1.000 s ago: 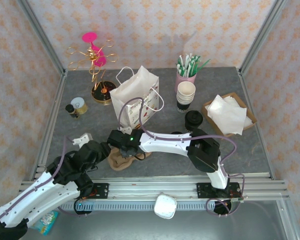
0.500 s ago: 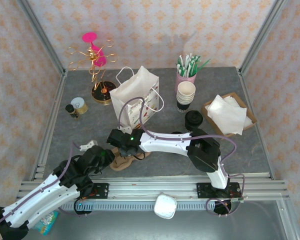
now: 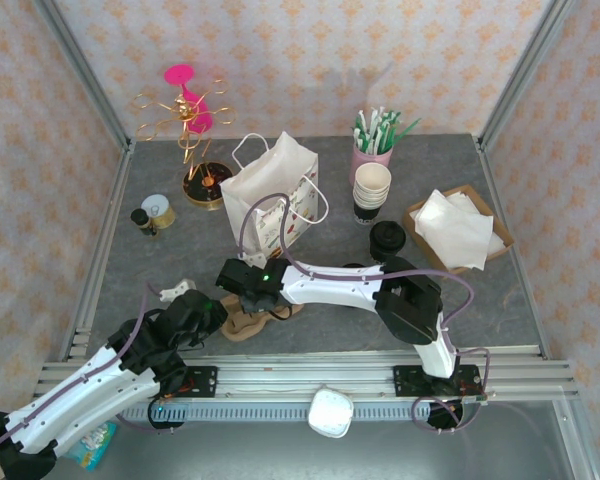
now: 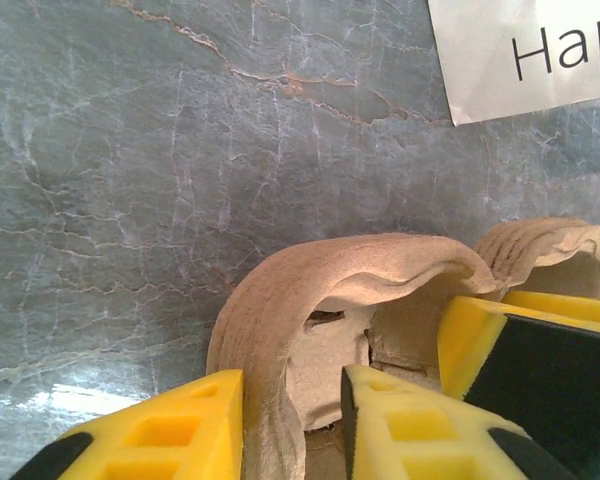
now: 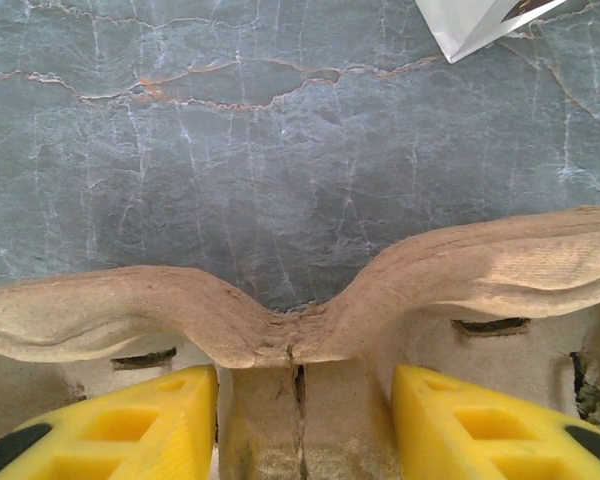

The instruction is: Pack the takeout coffee

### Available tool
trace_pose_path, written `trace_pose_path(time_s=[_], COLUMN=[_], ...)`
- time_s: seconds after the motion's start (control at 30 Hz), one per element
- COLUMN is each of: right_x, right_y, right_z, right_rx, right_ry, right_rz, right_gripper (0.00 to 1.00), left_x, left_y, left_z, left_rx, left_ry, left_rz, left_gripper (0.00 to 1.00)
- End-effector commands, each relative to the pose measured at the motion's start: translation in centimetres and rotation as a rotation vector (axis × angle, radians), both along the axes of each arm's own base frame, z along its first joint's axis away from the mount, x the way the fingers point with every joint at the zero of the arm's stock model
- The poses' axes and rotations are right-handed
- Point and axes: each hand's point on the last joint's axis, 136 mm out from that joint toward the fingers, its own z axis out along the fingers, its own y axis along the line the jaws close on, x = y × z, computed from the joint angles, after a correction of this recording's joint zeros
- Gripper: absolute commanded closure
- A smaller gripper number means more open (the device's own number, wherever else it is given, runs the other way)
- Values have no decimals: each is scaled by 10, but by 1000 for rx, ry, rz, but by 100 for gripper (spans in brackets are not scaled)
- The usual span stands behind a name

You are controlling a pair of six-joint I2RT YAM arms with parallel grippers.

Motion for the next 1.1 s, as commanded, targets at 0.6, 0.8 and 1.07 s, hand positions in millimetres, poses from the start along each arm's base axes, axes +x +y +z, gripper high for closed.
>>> trace_pose_path(time_s=[0.6, 0.8, 1.07], right_x=[-6, -4, -9], right_y=[2, -4, -6], right_z=[12, 21, 36], right_rx=[46, 47, 87], right_ry=[5, -13, -37], right_rz=[-11, -22, 25], right_gripper=[42, 36, 28], left_x=[14, 15, 16], left_y=[-13, -12, -7], left_z=[22, 26, 29], left_rx=[-81, -68, -34], left_ry=[-65, -70, -73], left_rz=[17, 11, 16], left_gripper=[96, 99, 100])
